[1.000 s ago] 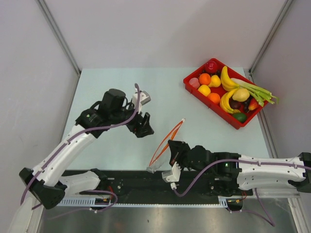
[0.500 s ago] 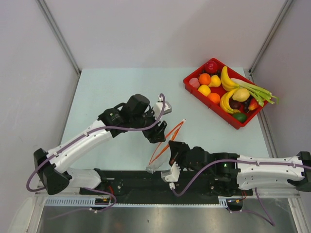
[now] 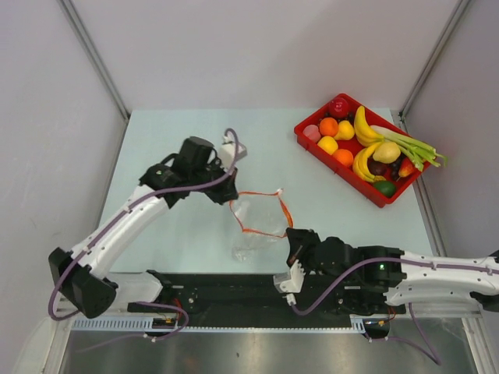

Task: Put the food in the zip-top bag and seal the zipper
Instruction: Open the zipper of the food storage bag.

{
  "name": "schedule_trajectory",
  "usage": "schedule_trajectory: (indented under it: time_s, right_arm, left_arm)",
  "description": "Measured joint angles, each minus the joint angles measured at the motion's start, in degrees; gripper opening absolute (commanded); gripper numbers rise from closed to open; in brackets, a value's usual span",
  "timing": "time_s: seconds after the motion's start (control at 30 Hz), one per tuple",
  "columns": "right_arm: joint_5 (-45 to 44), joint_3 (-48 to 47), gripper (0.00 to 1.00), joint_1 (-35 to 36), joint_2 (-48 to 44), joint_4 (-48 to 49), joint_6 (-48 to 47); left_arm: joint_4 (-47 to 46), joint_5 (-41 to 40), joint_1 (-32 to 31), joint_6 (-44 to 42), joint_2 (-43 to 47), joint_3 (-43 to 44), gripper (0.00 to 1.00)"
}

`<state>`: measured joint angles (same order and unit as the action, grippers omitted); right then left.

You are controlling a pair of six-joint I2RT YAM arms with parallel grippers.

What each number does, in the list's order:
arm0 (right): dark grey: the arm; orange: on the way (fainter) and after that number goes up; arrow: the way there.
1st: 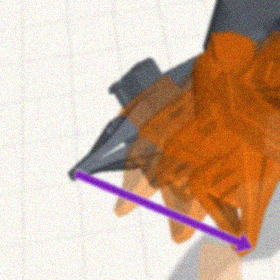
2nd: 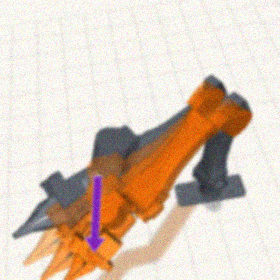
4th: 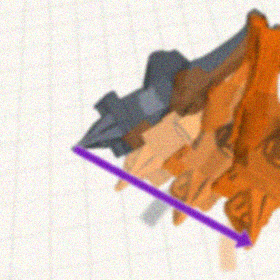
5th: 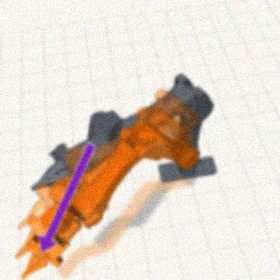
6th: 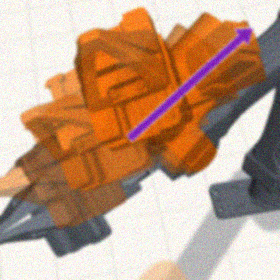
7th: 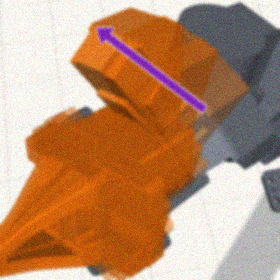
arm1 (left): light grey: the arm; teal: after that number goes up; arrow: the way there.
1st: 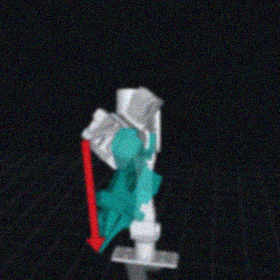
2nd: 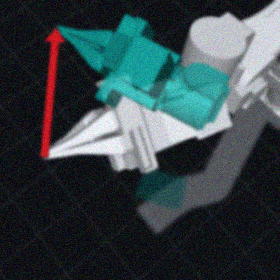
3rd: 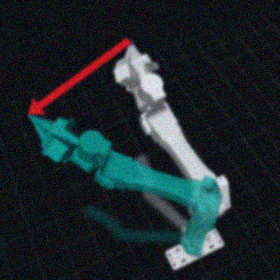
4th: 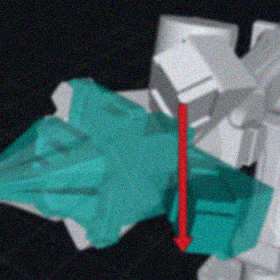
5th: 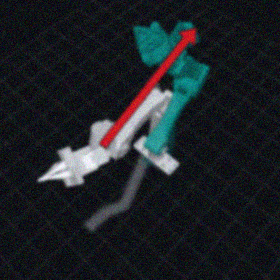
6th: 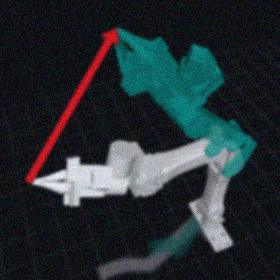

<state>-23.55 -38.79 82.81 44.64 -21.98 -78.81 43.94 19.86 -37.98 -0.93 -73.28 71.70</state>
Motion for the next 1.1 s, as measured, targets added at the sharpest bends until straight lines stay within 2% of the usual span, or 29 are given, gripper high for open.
schedule_trajectory:
  time_s: [0.17,0.33,0.4,0.43,0.47,0.5,0.53,0.57,0.63,0.73,0.9,1.1]
  right_arm:
    - [2.78,3.19,0.00,-2.71,-6.56,-4.48,1.22]
    - [11.80,5.68,0.00,-13.09,-7.87,-2.69,-0.11]
    - [15.56,6.14,0.06,-17.75,-7.34,-1.57,-0.83]
    - [17.42,6.21,0.12,-19.63,-6.71,-0.76,-0.98]
    - [18.43,6.21,0.34,-20.74,-6.08,-0.04,-0.96]
    - [19.41,6.21,0.44,-21.94,-4.83,0.79,-0.81]
    - [20.15,6.19,0.68,-22.62,-3.72,1.46,-0.63]
    - [20.44,6.16,0.79,-23.10,-2.78,1.73,0.33]
    - [21.46,5.90,0.95,-24.15,-0.13,1.75,1.73]
    - [23.19,4.57,1.00,-25.35,2.23,1.62,3.98]
    - [25.68,-0.20,1.00,-26.32,-0.15,0.52,9.97]
    - [25.94,-12.48,1.00,-28.57,-2.71,-1.05,25.86]
  left_arm:
    - [2.05,-2.29,8.57,0.48,8.04,-1.11,0.00]
    - [5.01,-1.64,8.50,0.68,13.75,-6.10,0.00]
    - [5.27,-1.11,8.50,0.96,13.84,-7.50,0.00]
    - [5.27,-0.90,8.61,1.22,13.81,-8.07,0.00]
    - [5.40,-0.48,8.70,1.68,13.81,-8.33,0.00]
    - [5.35,-0.39,8.90,2.08,13.84,-8.33,0.00]
    - [5.11,-0.26,9.20,2.62,13.84,-8.33,0.00]
    - [4.85,-0.11,9.57,3.52,13.84,-8.33,0.00]
    - [4.35,0.00,10.05,5.64,13.73,-8.33,0.00]
    - [3.21,-2.14,9.44,10.16,12.72,-8.13,0.00]
    - [1.36,-6.19,8.66,16.35,8.74,-6.49,0.00]
    - [-1.05,-10.38,6.16,20.92,5.18,-4.61,0.00]
